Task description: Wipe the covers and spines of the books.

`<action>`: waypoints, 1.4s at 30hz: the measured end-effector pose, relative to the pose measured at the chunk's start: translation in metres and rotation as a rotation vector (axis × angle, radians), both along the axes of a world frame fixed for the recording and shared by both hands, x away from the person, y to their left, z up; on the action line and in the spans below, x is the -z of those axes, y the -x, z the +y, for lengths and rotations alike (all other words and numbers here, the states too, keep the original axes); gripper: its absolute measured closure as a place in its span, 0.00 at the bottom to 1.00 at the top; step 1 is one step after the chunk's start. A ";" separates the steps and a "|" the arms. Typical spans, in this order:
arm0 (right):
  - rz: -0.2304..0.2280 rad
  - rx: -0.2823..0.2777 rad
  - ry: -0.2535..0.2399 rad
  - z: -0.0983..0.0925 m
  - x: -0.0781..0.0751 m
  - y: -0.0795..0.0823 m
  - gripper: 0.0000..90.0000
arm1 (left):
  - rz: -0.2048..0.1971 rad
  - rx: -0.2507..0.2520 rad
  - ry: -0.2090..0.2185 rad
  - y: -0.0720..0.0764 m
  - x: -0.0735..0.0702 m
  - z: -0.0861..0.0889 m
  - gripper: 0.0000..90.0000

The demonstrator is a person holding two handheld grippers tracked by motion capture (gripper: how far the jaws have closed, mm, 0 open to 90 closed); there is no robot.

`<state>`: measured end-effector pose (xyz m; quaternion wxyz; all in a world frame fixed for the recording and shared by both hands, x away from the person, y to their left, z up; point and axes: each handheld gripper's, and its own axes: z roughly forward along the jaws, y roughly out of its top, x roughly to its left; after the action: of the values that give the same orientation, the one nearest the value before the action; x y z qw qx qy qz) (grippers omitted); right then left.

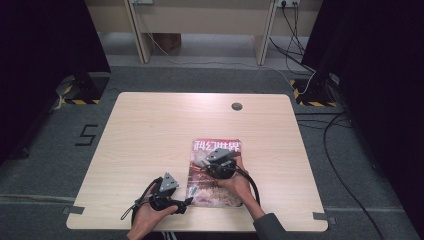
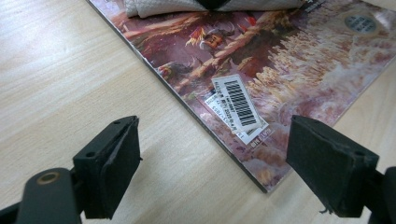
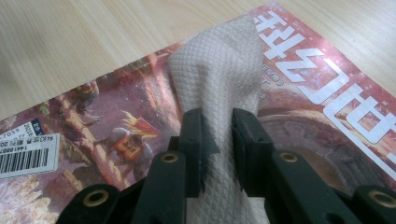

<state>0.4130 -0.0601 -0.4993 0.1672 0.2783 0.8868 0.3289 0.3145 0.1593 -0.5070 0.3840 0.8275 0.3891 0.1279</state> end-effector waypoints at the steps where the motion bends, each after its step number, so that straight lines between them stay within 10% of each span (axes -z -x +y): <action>1: 0.000 0.000 0.000 0.000 0.000 0.000 0.84 | 0.001 -0.001 0.004 0.000 0.000 0.001 0.19; 17: 0.026 -0.101 -0.003 0.020 0.000 0.023 0.84 | -0.002 -0.008 0.004 0.002 -0.002 0.006 0.19; 29: -0.001 0.212 -0.005 -0.080 -0.002 -0.009 0.84 | -0.001 0.000 0.002 0.003 -0.001 0.004 0.19; 35: -0.011 0.205 0.022 -0.073 -0.003 -0.006 0.84 | -0.003 0.006 0.004 0.003 -0.001 0.003 0.20; 42: 0.011 0.070 0.003 -0.028 -0.001 0.014 0.84 | -0.003 0.008 0.006 0.003 -0.002 0.003 0.20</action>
<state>0.3988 -0.0876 -0.4979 0.1742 0.3106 0.8780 0.3198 0.3120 0.1621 -0.5054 0.3875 0.8276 0.3857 0.1268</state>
